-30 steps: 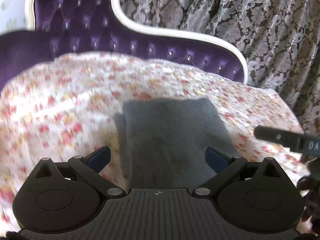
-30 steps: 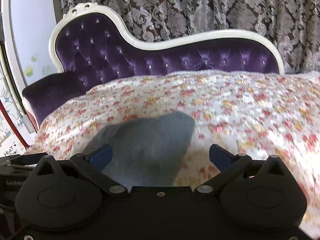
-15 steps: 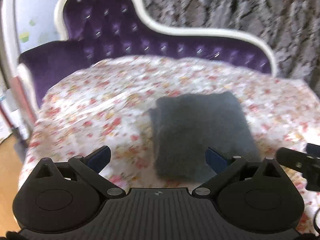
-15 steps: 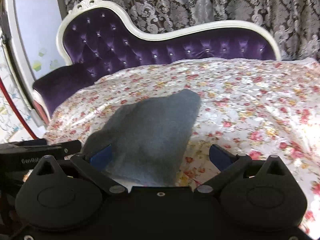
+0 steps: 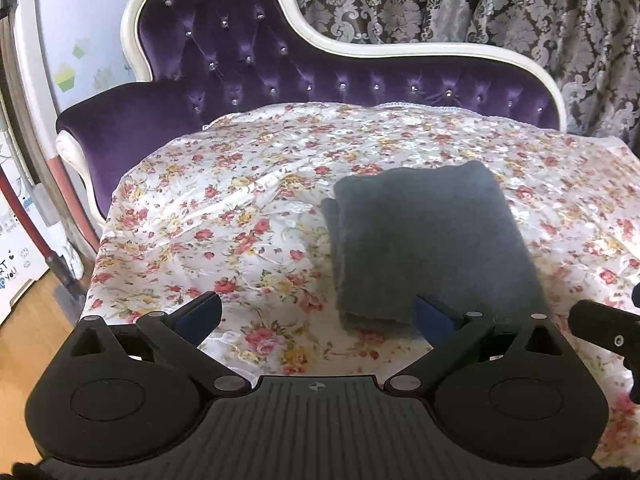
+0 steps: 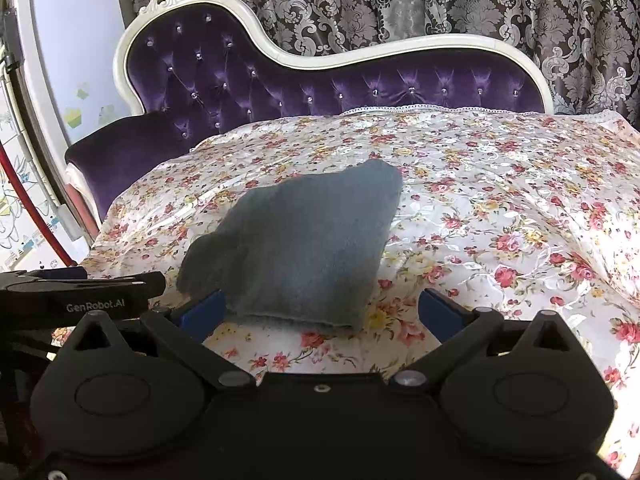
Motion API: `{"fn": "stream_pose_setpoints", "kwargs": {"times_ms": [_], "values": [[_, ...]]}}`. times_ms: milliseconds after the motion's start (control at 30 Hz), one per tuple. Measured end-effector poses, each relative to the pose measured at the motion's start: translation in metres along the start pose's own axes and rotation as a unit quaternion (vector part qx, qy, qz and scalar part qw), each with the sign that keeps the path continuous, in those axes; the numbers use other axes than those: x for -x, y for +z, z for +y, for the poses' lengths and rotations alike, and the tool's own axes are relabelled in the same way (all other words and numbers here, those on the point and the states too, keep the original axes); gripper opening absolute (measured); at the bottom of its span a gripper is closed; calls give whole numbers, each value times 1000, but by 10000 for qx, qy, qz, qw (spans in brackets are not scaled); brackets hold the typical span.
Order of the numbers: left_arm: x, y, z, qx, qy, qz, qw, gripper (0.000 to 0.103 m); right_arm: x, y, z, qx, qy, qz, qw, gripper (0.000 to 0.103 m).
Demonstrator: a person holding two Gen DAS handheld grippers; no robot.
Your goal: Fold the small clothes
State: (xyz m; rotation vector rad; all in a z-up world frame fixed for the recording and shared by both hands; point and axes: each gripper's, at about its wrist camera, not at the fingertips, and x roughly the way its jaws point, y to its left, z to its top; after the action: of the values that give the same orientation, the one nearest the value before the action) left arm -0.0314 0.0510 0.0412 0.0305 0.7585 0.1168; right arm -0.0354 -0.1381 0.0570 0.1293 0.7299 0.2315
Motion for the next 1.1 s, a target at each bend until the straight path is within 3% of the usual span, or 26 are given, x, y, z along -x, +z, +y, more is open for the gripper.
{"fn": "stream_pose_setpoints", "kwargs": {"times_ms": [1100], "values": [[-8, -8, -3, -69, -338, 305, 9989, 102, -9, -5, -5, -300, 34, 202, 9993, 102]]}}
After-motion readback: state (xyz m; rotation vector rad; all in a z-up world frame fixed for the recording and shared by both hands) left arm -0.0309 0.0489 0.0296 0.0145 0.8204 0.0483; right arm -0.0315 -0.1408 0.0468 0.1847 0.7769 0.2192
